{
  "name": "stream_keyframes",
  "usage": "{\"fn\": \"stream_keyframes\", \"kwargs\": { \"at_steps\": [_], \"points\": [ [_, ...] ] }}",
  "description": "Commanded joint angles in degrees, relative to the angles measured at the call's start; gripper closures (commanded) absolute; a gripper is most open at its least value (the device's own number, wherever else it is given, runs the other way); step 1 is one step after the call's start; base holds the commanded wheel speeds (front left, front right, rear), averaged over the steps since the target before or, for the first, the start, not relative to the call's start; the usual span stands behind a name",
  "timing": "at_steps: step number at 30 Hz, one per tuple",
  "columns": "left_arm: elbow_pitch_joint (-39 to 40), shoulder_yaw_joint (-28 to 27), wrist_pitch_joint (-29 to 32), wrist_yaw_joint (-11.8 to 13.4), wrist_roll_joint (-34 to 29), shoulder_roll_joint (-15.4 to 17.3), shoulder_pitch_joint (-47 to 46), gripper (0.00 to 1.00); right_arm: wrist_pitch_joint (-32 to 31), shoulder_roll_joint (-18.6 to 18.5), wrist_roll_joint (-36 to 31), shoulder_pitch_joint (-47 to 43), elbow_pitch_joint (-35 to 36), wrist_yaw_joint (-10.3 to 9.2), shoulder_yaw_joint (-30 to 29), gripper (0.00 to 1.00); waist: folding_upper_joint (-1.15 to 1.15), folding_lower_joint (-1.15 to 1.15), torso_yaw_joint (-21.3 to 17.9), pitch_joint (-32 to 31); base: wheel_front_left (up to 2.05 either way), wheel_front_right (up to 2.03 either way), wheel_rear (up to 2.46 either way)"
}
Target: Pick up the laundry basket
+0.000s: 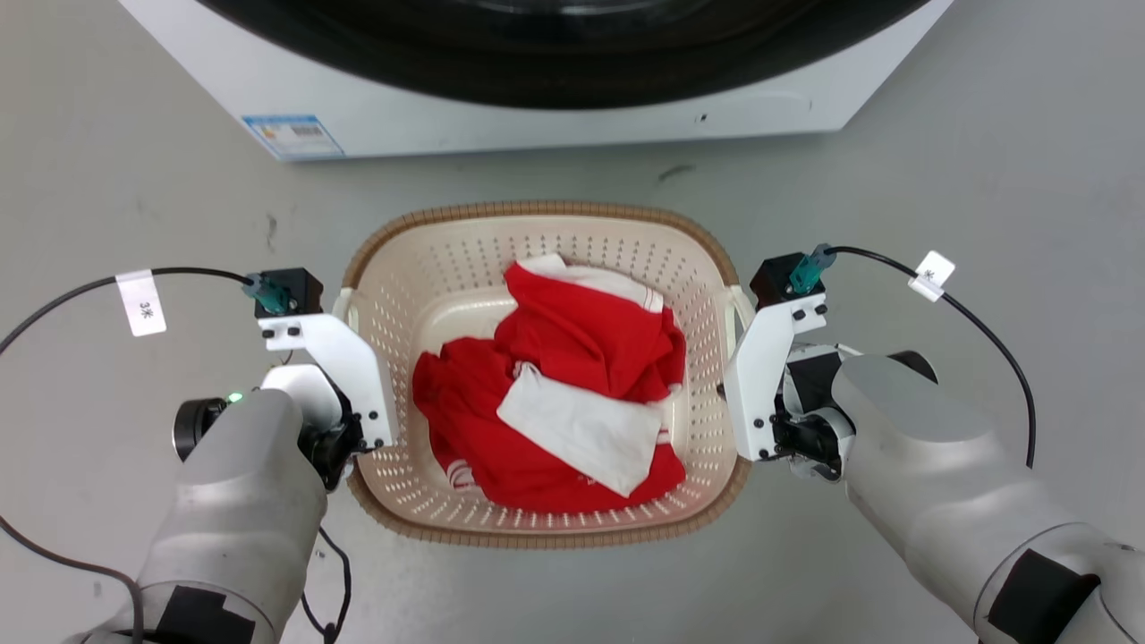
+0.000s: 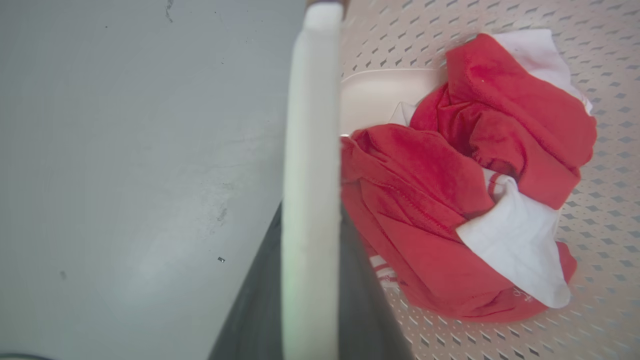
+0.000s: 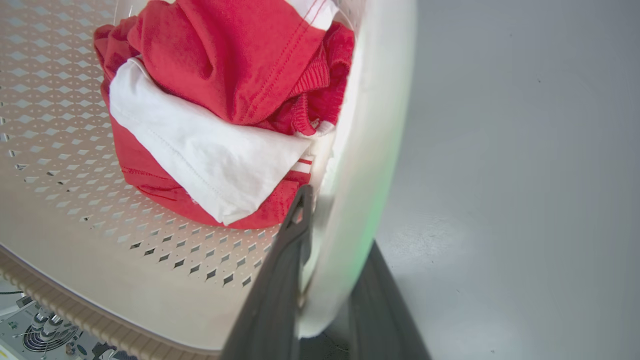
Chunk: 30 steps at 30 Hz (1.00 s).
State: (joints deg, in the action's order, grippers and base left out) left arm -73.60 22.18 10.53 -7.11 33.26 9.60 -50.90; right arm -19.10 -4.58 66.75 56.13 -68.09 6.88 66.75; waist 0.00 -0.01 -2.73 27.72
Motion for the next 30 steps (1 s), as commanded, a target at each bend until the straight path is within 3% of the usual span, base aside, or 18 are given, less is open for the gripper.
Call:
{"fn": "stream_keyframes", "kwargs": {
  "at_steps": [1, 12, 30],
  "points": [
    [0.7, 0.4, 0.2, -0.7, 0.7, -2.9, 0.3, 1.00, -0.4, 3.1, 0.8, -0.4, 1.9, 1.10, 0.2, 1.00, 0.00, 0.01, -0.4, -2.6, 0.00, 0.00, 0.00],
    [0.5, 2.7, 9.2, -0.7, 4.3, -4.3, 3.3, 1.00, -12.1, 2.8, 5.7, -3.3, 1.6, 1.10, 1.0, 1.00, 0.00, 0.01, -0.8, -13.5, 0.00, 0.00, 0.00],
    [0.2, 5.7, 16.4, -0.7, 7.6, -4.4, 9.1, 1.00, -18.4, 0.8, 7.8, -8.1, 0.3, 1.09, 2.8, 1.00, 0.00, 0.01, -0.2, -26.6, 0.00, 0.00, 0.00]
  ]
}}
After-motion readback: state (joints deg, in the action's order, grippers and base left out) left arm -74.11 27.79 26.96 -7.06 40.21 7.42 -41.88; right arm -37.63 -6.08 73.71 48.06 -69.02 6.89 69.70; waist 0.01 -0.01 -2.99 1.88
